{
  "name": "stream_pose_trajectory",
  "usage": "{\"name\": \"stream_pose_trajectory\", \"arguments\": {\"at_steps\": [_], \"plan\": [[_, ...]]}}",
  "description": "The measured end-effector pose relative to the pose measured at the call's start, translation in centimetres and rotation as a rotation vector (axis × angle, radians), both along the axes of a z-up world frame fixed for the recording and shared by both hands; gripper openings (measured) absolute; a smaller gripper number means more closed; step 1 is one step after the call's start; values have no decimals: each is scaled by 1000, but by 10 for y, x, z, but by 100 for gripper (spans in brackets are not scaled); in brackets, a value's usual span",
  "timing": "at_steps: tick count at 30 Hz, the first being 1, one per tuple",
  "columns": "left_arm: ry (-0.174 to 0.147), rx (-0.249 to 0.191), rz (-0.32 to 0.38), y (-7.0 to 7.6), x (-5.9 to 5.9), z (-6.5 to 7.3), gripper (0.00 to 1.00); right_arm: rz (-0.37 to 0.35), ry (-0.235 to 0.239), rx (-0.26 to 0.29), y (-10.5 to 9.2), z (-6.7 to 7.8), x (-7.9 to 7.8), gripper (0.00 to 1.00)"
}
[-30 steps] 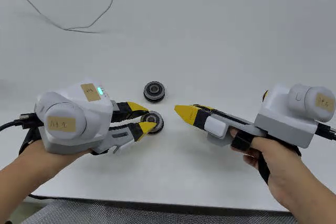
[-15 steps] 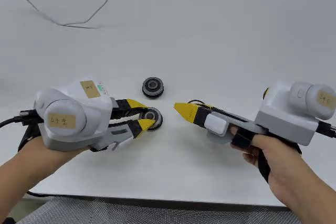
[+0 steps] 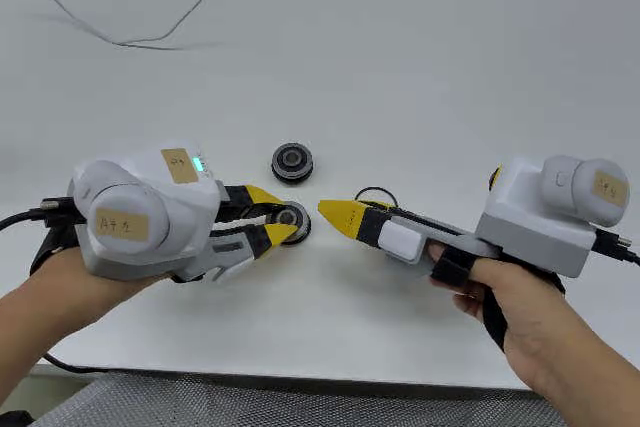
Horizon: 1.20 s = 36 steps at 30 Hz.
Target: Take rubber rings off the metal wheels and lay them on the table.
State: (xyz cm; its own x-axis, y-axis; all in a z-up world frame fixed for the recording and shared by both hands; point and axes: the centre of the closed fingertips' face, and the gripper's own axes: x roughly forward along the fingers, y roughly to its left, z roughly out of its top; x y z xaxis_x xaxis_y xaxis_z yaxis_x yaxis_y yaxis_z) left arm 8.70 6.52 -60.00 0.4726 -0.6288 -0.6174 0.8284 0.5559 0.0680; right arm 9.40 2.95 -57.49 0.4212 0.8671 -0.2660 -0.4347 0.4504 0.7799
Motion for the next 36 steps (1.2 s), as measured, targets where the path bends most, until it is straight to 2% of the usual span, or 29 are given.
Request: {"name": "stream_pose_trajectory", "arguments": {"at_steps": [3,8,12,18,28,31,36], "plan": [[-3,-2,-2,0,-1,0,14,9,4,1,1,-1,-1,28],[-12,-3,-9,0,-2,0,14,44,20,9,10,-3,-8,36],[-15,-7,-11,0,-2,0,13,56,39,7,20,-6,-11,50],[-18,-12,-7,0,-3,0,13,49,90,28,32,-5,-14,61],[-20,-27,2,0,-2,0,13,9,154,40,41,-2,-7,67],[-19,-31,3,0,-2,0,13,16,141,-19,40,-9,-6,68],[-22,-27,-2,0,-2,0,13,49,152,-17,46,-9,-8,67]]}}
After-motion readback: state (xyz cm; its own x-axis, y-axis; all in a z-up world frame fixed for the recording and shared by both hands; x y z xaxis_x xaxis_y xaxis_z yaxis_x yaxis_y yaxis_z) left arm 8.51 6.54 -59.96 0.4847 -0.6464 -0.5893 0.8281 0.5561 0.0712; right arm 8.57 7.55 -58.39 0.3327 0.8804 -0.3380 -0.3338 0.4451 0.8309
